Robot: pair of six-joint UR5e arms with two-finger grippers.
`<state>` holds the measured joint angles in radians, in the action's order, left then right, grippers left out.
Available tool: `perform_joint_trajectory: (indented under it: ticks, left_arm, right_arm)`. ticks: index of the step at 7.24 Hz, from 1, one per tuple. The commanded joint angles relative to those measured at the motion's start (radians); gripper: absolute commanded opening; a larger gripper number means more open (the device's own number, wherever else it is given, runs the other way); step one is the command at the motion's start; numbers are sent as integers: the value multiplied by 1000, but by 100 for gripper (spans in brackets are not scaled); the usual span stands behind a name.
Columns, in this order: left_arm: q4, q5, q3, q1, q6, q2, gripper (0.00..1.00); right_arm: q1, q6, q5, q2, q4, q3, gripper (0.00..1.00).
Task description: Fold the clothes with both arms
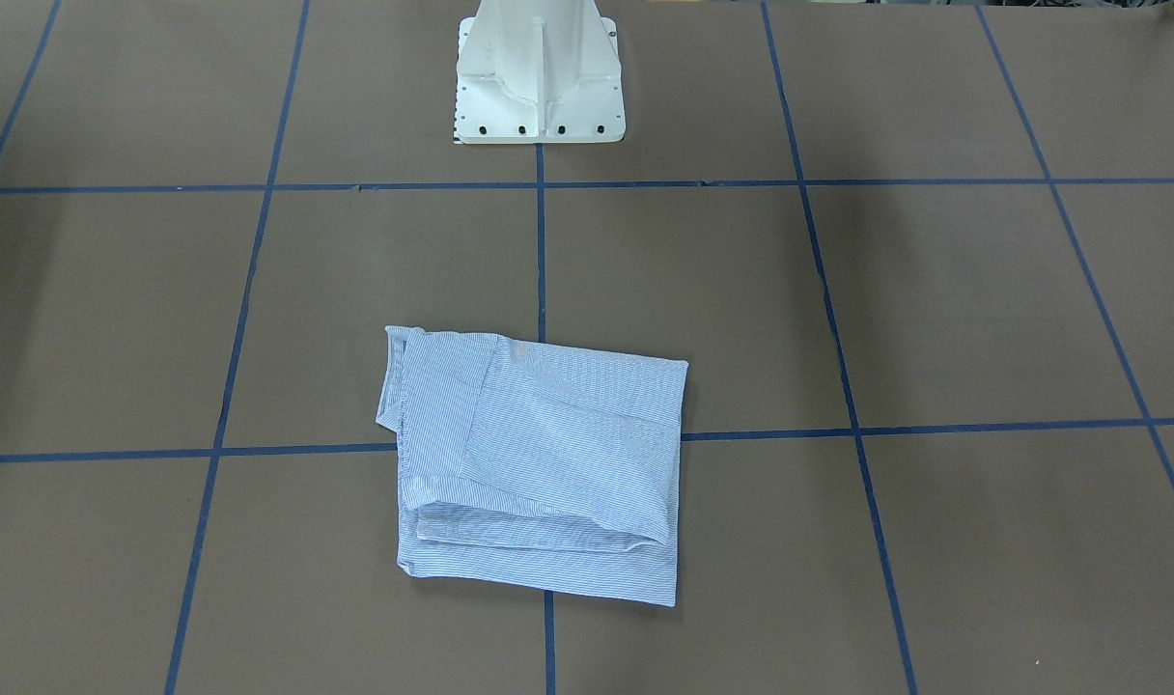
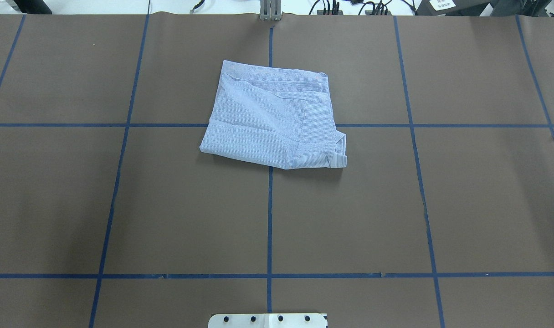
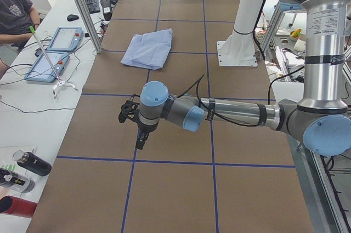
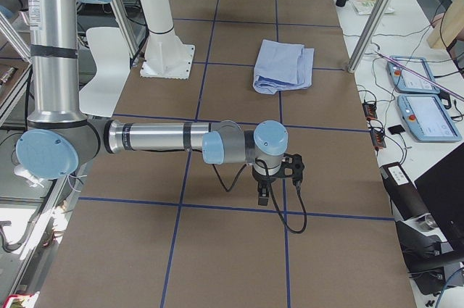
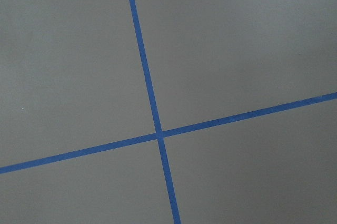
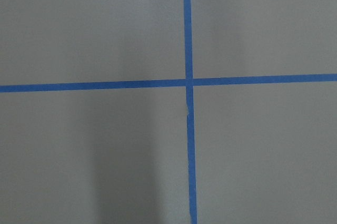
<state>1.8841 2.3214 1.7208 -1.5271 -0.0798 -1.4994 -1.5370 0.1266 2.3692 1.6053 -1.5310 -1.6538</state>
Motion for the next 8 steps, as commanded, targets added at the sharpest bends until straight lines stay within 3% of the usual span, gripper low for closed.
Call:
perform_joint_trajectory:
  ticks: [1, 3, 4, 8]
  left_arm:
    - [1, -2, 6, -1, 0, 4, 100]
    - [3, 1, 0, -1, 0, 7, 100]
    - [26, 3, -53, 1, 3, -7, 100]
    - [63, 19, -7, 2, 5, -30, 100]
  right_arm:
    - [0, -8, 7, 7, -1, 0, 100]
    - [0, -8, -2, 13, 5, -3, 100]
    - [0, -10, -4, 18, 5, -3, 100]
    - [11, 2, -2, 30, 2, -4, 100]
